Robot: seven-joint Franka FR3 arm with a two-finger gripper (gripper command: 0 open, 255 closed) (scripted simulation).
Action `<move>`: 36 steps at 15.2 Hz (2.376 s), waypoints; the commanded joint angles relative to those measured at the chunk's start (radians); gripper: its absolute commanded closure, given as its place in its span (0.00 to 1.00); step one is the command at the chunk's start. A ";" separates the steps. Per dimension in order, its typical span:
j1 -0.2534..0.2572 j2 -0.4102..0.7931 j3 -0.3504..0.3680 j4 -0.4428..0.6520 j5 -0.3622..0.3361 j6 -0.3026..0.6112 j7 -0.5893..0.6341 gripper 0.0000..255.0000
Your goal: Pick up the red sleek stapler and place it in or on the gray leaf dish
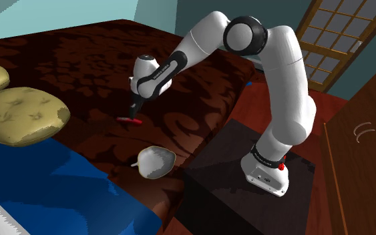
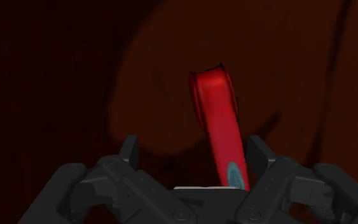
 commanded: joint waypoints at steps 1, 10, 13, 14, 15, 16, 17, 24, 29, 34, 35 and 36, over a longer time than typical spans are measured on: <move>-0.054 -0.007 0.050 -0.054 -0.019 0.059 -0.137 0.00; -0.026 0.081 0.027 -0.001 -0.036 0.096 -0.125 0.00; -0.026 0.081 0.027 -0.001 -0.036 0.096 -0.125 0.00; -0.026 0.081 0.027 -0.001 -0.036 0.096 -0.125 0.00; -0.026 0.081 0.027 -0.001 -0.036 0.095 -0.125 0.00; -0.026 0.081 0.027 -0.001 -0.036 0.095 -0.125 1.00; -0.026 0.081 0.027 -0.001 -0.036 0.095 -0.125 1.00; -0.025 0.081 0.027 0.001 -0.036 0.094 -0.124 1.00; -0.036 0.035 0.040 -0.018 -0.028 0.066 -0.126 1.00; -0.049 -0.021 0.056 -0.034 -0.016 0.026 -0.129 1.00; -0.052 -0.032 0.059 -0.036 -0.014 0.017 -0.129 1.00; -0.055 -0.043 0.062 -0.038 -0.011 0.009 -0.130 1.00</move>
